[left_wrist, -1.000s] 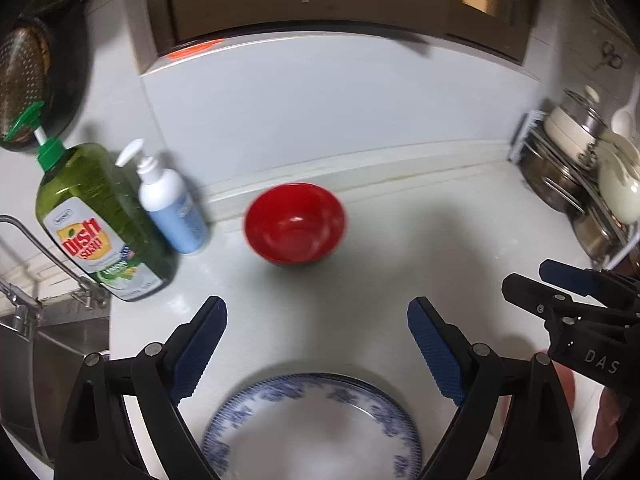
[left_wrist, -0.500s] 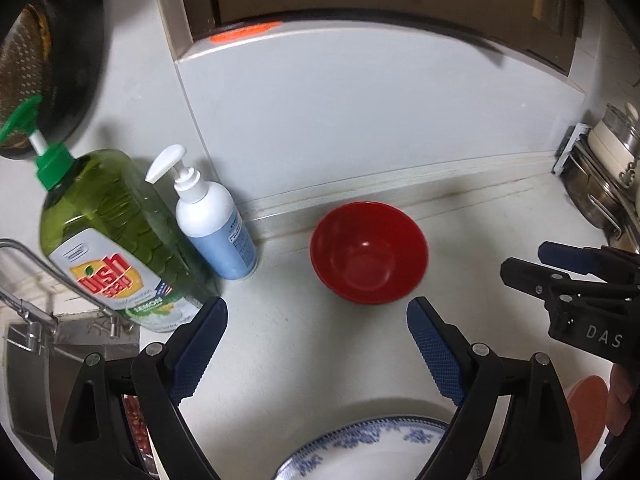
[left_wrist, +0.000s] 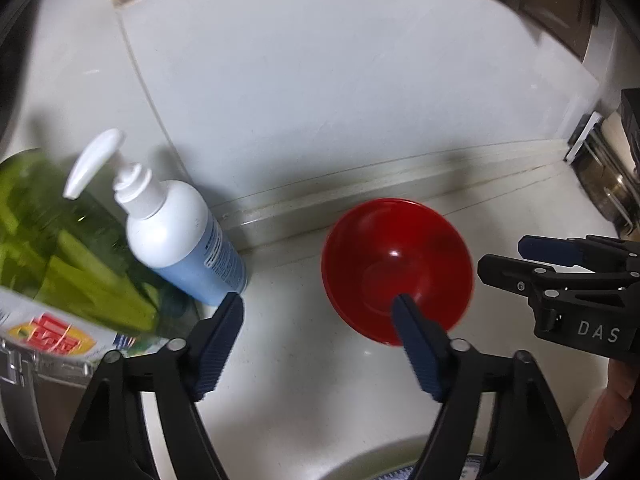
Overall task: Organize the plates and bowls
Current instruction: 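Move both tools to the red-and-black bowl by the soap bottles, then close both tools on the rim of the red-and-black bowl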
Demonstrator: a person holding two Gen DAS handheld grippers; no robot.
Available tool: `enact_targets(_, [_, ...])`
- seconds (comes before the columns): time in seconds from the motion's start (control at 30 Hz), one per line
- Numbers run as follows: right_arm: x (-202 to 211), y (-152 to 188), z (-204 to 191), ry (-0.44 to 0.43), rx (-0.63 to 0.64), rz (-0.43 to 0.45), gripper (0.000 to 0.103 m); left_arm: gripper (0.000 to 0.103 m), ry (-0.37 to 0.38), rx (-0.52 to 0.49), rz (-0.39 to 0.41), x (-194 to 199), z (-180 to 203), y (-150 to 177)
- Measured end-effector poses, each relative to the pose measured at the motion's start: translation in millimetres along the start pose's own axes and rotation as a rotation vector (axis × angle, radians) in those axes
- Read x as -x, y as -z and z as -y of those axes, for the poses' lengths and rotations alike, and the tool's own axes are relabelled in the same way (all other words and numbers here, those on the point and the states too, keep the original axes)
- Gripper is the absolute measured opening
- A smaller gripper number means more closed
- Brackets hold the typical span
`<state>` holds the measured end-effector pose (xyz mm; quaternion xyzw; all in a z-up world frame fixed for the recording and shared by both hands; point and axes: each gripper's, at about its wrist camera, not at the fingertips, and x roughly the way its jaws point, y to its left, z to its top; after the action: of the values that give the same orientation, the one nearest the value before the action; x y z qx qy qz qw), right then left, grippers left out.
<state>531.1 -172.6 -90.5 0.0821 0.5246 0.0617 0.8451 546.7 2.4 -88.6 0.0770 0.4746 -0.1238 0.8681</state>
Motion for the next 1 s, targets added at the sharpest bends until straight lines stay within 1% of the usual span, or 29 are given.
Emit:
enact_targets(0.13, [-16.6, -5.2, 0.8, -0.012, -0.009, -0.02, 0.058, 0.07, -0.004, -0.008, -0.021, -21.3, -1.0, -5.5])
enact_targets(0.17, [-20.2, -6.1, 0.2, -0.015, -0.012, -0.022, 0.056, 0.069, -0.004, -0.008, -0.024, -24.8, -0.9, -6.4])
enact_targets(0.2, [-23.5, -7.1, 0.6, -0.019, -0.014, -0.028, 0.051, 0.068, -0.002, -0.008, -0.026, -27.8, -0.7, -6.9])
enact_targets(0.27, [-31.6, -8.6, 2.3, -0.027, -0.027, -0.05, 0.046, 0.062, -0.005, -0.01, -0.029, -33.9, -0.8, -8.3])
enact_targets(0.37, [-41.5, -9.8, 6.9, -0.023, -0.064, -0.064, 0.038, 0.059, -0.007, -0.013, -0.037, -42.0, 0.3, -10.4])
enact_targets(0.5, [-50.0, -11.2, 12.9, -0.034, -0.088, -0.086, 0.031, 0.052, 0.005, -0.011, -0.058, -52.3, 2.9, -13.3])
enact_targets(0.53, [-51.5, -11.6, 13.5, -0.034, -0.089, -0.089, 0.03, 0.049, 0.003, -0.006, -0.064, -55.1, 3.9, -13.3])
enact_targets(0.57, [-52.7, -12.7, 14.0, -0.035, -0.09, -0.091, 0.027, 0.046, 0.004, -0.004, -0.068, -57.3, 3.7, -13.8])
enact_targets(0.67, [-53.8, -13.4, 15.5, -0.039, -0.096, -0.093, 0.019, 0.04, 0.029, 0.01, -0.088, -62.6, 3.3, -15.3])
enact_targets(0.7, [-54.1, -13.5, 15.8, -0.04, -0.098, -0.093, 0.018, 0.039, 0.036, 0.019, -0.095, -64.7, 3.2, -15.7])
enact_targets(0.73, [-54.3, -13.7, 16.1, -0.045, -0.1, -0.094, 0.017, 0.036, 0.044, 0.031, -0.103, -66.9, 3.2, -16.2])
enact_targets(0.77, [-54.0, -13.7, 17.8, -0.049, -0.1, -0.094, 0.015, 0.031, 0.049, 0.036, -0.106, -68.0, 2.9, -16.5])
enact_targets(0.87, [-54.0, -13.8, 16.9, -0.046, -0.1, -0.092, 0.013, 0.021, 0.065, 0.053, -0.124, -72.4, 1.6, -16.9])
enact_targets(0.97, [-53.9, -13.9, 14.3, -0.035, -0.09, -0.089, 0.01, 0.014, 0.078, 0.064, -0.137, -75.0, 1.2, -16.8])
enact_targets(1.0, [-53.7, -14.1, 12.9, -0.035, -0.087, -0.089, 0.009, 0.013, 0.082, 0.071, -0.141, -75.6, 0.8, -16.7])
